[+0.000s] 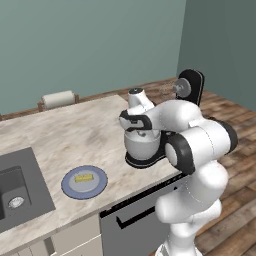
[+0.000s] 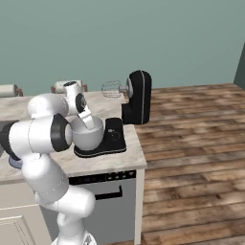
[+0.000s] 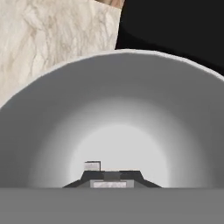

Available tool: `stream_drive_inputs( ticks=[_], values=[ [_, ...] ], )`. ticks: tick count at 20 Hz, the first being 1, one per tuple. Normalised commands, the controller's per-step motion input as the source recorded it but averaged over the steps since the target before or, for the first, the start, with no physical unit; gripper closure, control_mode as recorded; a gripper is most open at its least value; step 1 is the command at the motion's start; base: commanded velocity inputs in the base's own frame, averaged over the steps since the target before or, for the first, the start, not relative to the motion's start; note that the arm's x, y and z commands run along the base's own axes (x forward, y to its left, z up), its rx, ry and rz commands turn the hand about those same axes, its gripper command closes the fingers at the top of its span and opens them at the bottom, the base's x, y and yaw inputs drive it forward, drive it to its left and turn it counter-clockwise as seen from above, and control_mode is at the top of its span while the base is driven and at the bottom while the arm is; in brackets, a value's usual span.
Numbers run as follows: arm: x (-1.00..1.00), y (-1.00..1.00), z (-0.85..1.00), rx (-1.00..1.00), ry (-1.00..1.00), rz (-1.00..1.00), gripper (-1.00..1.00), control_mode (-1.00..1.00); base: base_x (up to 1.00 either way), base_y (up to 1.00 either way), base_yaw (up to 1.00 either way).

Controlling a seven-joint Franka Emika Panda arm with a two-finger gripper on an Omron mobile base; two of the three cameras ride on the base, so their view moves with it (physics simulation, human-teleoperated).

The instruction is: Add butter and sugar cubes to the stand mixer bowl and then turn on the stand mixer to begin making frosting.

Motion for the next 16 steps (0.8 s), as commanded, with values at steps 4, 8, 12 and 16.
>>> stream_drive_inputs(
  ticks=[4, 8, 12, 16],
  values=[
    [0.55, 0.07, -0.48, -0.1, 0.1, 0.0, 1.0, -1.0, 0.0, 0.0, 0.0],
    [0.49, 0.09, -0.4, -0.1, 0.1, 0.0, 1.0, -1.0, 0.0, 0.0, 0.0],
    [0.34, 0.14, -0.31, -0.1, 0.06, 0.0, -1.0, -1.0, 0.0, 0.0, 0.0],
    [0.09, 0.1, -0.19, -0.08, 0.02, 0.0, -1.0, -1.0, 0.0, 0.0, 0.0]
  ],
)
